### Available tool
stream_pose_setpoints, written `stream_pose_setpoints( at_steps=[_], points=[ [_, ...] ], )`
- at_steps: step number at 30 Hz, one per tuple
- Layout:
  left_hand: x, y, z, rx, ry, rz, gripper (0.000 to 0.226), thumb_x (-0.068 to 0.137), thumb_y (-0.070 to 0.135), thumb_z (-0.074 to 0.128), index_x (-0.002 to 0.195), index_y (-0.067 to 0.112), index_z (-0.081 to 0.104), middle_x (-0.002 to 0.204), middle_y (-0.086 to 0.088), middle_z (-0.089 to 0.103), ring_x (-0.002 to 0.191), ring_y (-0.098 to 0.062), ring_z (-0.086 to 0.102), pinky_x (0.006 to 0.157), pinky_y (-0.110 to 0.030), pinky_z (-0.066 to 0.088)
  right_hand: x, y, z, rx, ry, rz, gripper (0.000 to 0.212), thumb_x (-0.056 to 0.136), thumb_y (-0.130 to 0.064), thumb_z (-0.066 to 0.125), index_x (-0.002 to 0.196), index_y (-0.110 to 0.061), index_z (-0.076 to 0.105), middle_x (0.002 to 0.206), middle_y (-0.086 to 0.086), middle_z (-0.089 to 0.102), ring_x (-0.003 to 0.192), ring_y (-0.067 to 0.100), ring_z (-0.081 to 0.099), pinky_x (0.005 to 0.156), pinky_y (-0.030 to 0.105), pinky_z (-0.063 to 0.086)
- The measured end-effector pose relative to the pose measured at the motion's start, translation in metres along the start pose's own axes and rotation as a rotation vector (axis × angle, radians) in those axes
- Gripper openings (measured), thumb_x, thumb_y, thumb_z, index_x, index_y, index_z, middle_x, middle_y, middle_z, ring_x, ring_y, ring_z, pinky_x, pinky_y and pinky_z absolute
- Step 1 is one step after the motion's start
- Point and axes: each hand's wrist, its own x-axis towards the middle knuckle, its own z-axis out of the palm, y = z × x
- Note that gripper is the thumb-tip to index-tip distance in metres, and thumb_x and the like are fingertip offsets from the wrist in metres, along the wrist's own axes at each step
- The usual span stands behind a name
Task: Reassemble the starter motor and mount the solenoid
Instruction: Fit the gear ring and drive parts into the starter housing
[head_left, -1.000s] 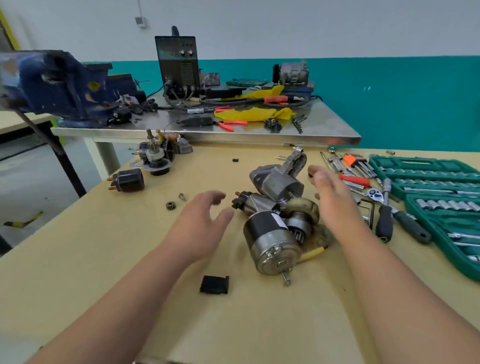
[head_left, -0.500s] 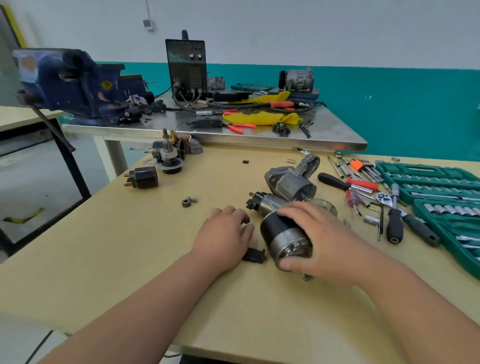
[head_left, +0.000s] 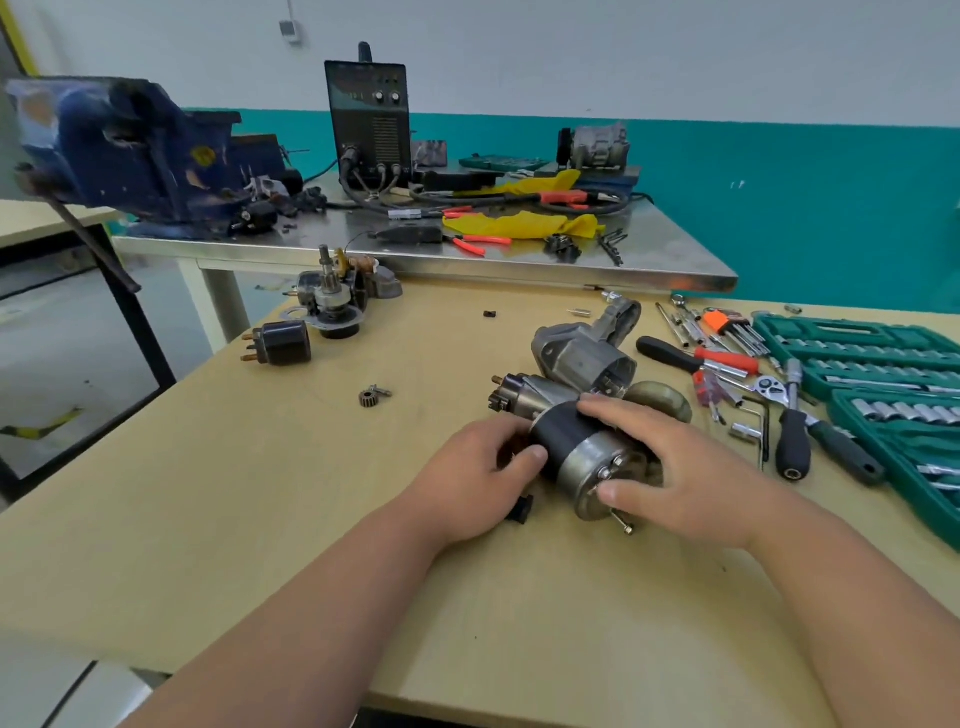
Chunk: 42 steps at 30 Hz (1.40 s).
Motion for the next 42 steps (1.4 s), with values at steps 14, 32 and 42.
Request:
stream_pose_setpoints(
  at_steps=[14,32,42],
  points=[
    [-0.008,0.025,0.019,0.089,0.091,-0.096,0.098,0.044,0.071,0.071,0.13,0.038,0.04,0.105,0.031,0.049,0.102,0.0,0.054,0.082,-0.018,0.041,-0.03,-0.008,0.036,-0.737,0.28,0.276,0.051,0.077,-0.075,0.034,0.091,-0.03,0.052,0.095,-0.008,0.054,0.099,0.017,0.05,0.084,0.034,0.034],
    [0.011,0.01,0.018,0.162,0.199,-0.113,0.107,0.042,0.077,0.066,0.137,0.042,0.031,0.115,0.015,0.035,0.119,-0.008,0.028,0.1,-0.024,0.029,-0.06,0.019,0.001,-0.125,0.058,0.326,0.014,0.079,-0.033,0.063,0.066,-0.035,0.058,0.064,-0.014,0.06,0.058,0.0,0.053,0.05,0.016,0.039],
    [0.017,0.008,0.01,0.199,0.171,-0.055,0.113,0.041,0.08,0.064,0.138,0.032,0.032,0.148,0.013,0.018,0.146,-0.012,0.01,0.116,-0.029,0.019,-0.059,0.037,-0.033,0.157,0.472,0.437,0.018,0.088,-0.027,0.061,0.071,-0.027,0.064,0.064,-0.013,0.067,0.056,0.007,0.06,0.057,0.032,0.046]
  ],
)
